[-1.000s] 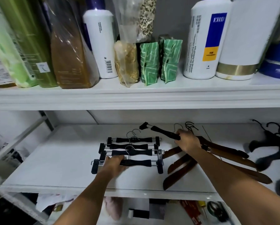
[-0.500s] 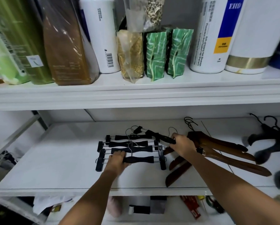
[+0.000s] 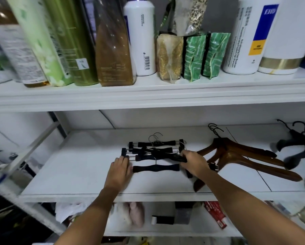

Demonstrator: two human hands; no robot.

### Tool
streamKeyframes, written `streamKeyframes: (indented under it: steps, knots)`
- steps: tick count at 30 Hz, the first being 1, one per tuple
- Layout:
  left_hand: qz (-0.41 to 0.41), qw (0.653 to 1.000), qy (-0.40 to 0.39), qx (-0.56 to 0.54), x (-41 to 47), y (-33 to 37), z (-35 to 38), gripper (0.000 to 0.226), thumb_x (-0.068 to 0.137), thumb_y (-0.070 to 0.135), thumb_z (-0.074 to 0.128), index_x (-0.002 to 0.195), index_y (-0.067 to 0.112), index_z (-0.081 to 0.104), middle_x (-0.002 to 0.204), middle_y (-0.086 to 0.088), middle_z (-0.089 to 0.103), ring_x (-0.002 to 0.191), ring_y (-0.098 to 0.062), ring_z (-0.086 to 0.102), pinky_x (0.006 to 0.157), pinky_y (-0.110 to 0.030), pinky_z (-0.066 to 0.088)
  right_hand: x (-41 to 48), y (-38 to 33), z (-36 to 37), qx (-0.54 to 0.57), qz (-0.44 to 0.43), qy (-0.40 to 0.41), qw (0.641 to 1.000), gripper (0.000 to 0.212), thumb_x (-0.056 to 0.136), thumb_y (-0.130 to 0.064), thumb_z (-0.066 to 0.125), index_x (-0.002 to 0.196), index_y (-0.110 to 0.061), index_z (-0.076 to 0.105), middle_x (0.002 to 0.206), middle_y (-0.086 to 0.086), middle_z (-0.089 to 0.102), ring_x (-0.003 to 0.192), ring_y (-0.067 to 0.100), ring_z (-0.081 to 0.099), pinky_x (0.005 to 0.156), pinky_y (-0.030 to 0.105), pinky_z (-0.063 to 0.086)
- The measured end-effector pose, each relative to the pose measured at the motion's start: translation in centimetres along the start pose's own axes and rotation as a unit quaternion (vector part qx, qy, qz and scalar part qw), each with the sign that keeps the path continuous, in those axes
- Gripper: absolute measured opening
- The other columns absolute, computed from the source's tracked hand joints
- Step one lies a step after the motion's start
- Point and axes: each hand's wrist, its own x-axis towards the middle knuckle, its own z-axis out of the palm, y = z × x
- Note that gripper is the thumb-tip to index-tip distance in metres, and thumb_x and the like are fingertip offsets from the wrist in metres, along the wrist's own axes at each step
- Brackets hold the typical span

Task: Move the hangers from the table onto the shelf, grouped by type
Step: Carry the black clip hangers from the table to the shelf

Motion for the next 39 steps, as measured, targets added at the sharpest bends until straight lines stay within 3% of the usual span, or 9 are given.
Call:
streamKeyframes:
  steps: [5,12,17,22,27,30,31,34,39]
  knots:
    - [-0.046,0.999,-0.015,-0.022,-0.8,-2.2,-2.0,0.044,0.090,0.032,0.022,0.086,0.008,0.060,0.082,-0.010,0.059,0.074,-0.031,0.056,0.063,-0.037,0.047,-1.6,-3.7,2.4,0.020,-0.034,0.001,0.999,0.011,0.087,-0.023,0.055,0.096,-0.026,0.060,0.082,-0.009,0.058,0.076,0.013,0.056,0.063,0.026,0.042]
    - [-0.010,0.995,-0.085,-0.059,-1.2,-1.3,-2.3,0.077,0.081,0.053,0.005,0.122,0.009,0.052,0.120,-0.010,0.053,0.102,-0.030,0.052,0.087,-0.035,0.042,-2.0,-6.1,5.9,0.002,-0.051,-0.054,0.997,0.019,0.086,-0.027,0.057,0.105,-0.026,0.062,0.106,-0.004,0.063,0.094,0.017,0.059,0.075,0.029,0.046]
    - [0.032,0.985,-0.160,-0.062,-1.3,-0.6,0.0,0.058,0.096,0.048,0.031,0.142,0.012,0.035,0.146,-0.005,0.036,0.129,-0.023,0.039,0.108,-0.030,0.030,-1.5,-5.9,7.1,-0.009,-0.049,-0.082,0.995,0.034,0.086,-0.027,0.065,0.119,-0.020,0.060,0.121,0.001,0.059,0.113,0.020,0.055,0.092,0.028,0.041]
    - [0.077,0.972,-0.215,-0.046,-1.4,0.3,2.1,0.109,0.068,0.078,-0.008,0.149,0.012,0.023,0.157,-0.004,0.021,0.145,-0.019,0.021,0.118,-0.033,0.016,-1.2,-5.2,8.8,0.057,-0.033,-0.064,0.996,0.045,0.082,-0.021,0.071,0.124,-0.019,0.057,0.116,-0.002,0.043,0.119,0.019,0.045,0.094,0.026,0.039]
    - [0.070,0.967,-0.241,-0.043,-0.9,0.3,3.6,0.122,0.058,0.074,-0.033,0.151,0.012,0.017,0.159,-0.006,0.013,0.147,-0.023,0.014,0.119,-0.038,0.013,-1.2,-5.1,10.0,-0.040,-0.017,0.007,0.999,0.078,0.083,-0.043,0.068,0.148,-0.026,0.028,0.155,0.006,0.018,0.142,0.027,0.017,0.117,0.038,0.014]
    - [0.065,0.972,-0.227,-0.014,-0.3,0.1,3.7,0.104,0.083,0.067,-0.021,0.139,0.010,0.046,0.146,-0.009,0.043,0.132,-0.030,0.046,0.106,-0.043,0.039,-0.7,-4.6,10.8,-0.074,0.011,-0.013,0.997,0.087,0.087,-0.058,0.052,0.154,-0.024,0.009,0.161,0.010,0.001,0.149,0.026,-0.003,0.118,0.047,-0.004]
    - [0.059,0.974,-0.216,-0.015,-0.2,0.0,4.0,0.104,0.083,0.067,-0.022,0.139,0.011,0.046,0.146,-0.009,0.043,0.132,-0.030,0.046,0.106,-0.043,0.039,-0.5,-4.5,11.0,-0.078,0.012,-0.022,0.997,0.087,0.088,-0.059,0.048,0.155,-0.023,0.006,0.161,0.011,-0.002,0.149,0.026,-0.006,0.118,0.047,-0.006]
    - [0.047,0.969,-0.237,-0.044,0.4,-0.3,4.5,0.127,0.055,0.076,-0.039,0.151,0.014,0.017,0.159,-0.006,0.013,0.147,-0.029,0.013,0.119,-0.039,0.012,0.6,-4.4,10.9,-0.091,0.000,-0.044,0.995,0.086,0.090,-0.061,0.039,0.155,-0.020,-0.001,0.161,0.013,-0.009,0.149,0.027,-0.012,0.118,0.044,-0.008]
    - [0.034,0.966,-0.257,-0.013,2.0,-0.4,4.2,0.141,0.035,0.075,-0.049,0.152,0.017,0.003,0.161,-0.003,-0.001,0.149,-0.024,0.000,0.120,-0.036,0.004,2.7,-4.7,10.5,-0.100,-0.002,-0.074,0.992,0.082,0.095,-0.055,0.036,0.154,-0.018,-0.008,0.159,0.016,-0.016,0.147,0.028,-0.017,0.119,0.043,-0.007]
